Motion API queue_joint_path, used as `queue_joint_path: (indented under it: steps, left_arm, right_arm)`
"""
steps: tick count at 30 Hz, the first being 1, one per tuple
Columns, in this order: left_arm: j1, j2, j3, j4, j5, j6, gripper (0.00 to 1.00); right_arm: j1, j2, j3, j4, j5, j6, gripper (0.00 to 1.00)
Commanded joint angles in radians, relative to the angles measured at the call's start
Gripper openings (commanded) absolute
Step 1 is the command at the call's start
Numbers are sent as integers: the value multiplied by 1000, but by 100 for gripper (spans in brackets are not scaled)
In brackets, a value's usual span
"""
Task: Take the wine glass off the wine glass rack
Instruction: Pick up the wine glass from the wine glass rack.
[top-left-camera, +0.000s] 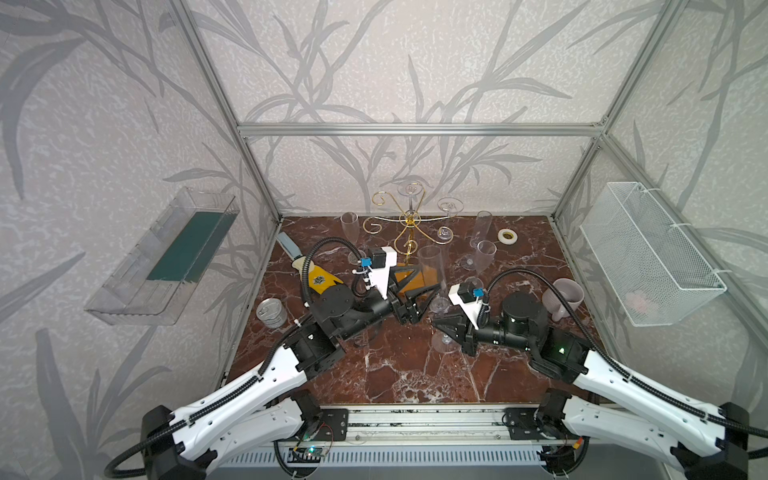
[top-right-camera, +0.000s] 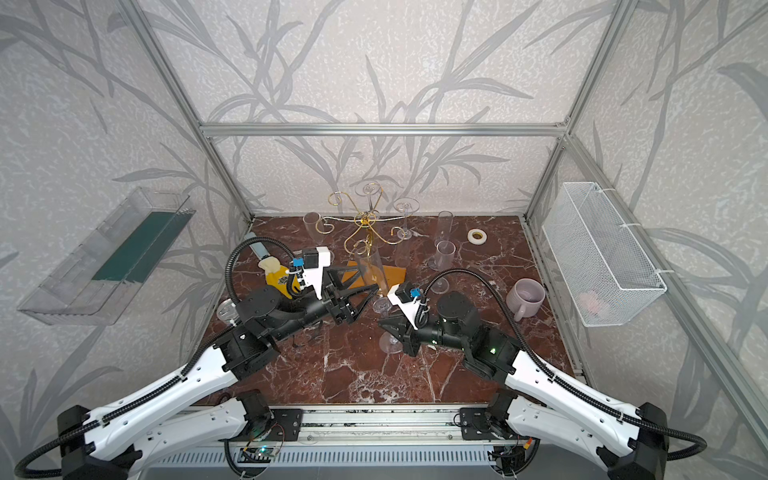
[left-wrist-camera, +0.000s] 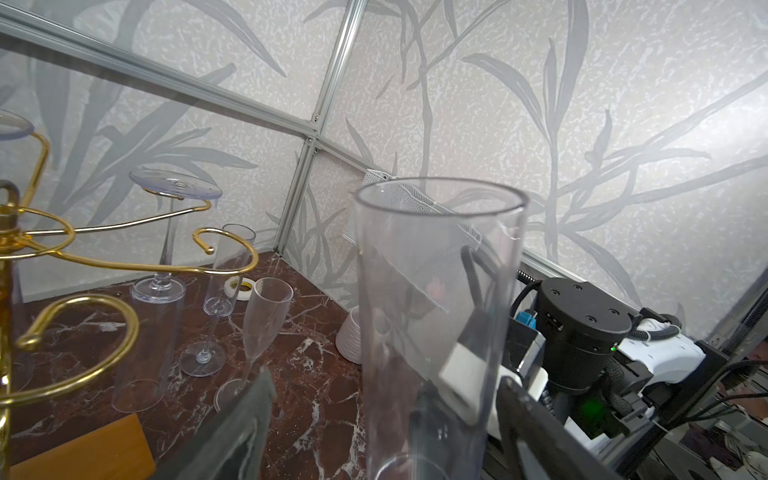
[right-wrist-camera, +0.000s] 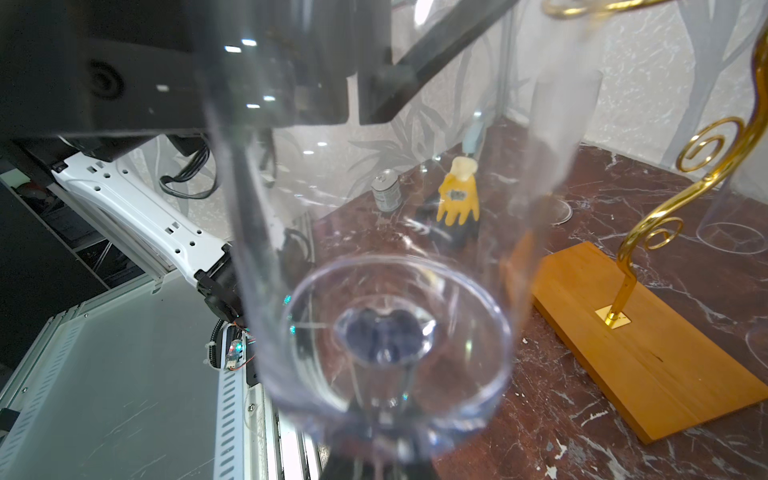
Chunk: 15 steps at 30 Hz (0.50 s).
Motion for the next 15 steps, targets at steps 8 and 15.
queue_joint_path:
  steps: [8,15]
  left_arm:
    - [6,29,40,28,54,-52,78]
    - [6,27,11,60,34,-90,64]
  right_arm:
    - [60,40,-16,62,42,-61,0]
    - [81,44,-32,79,106,-87,0]
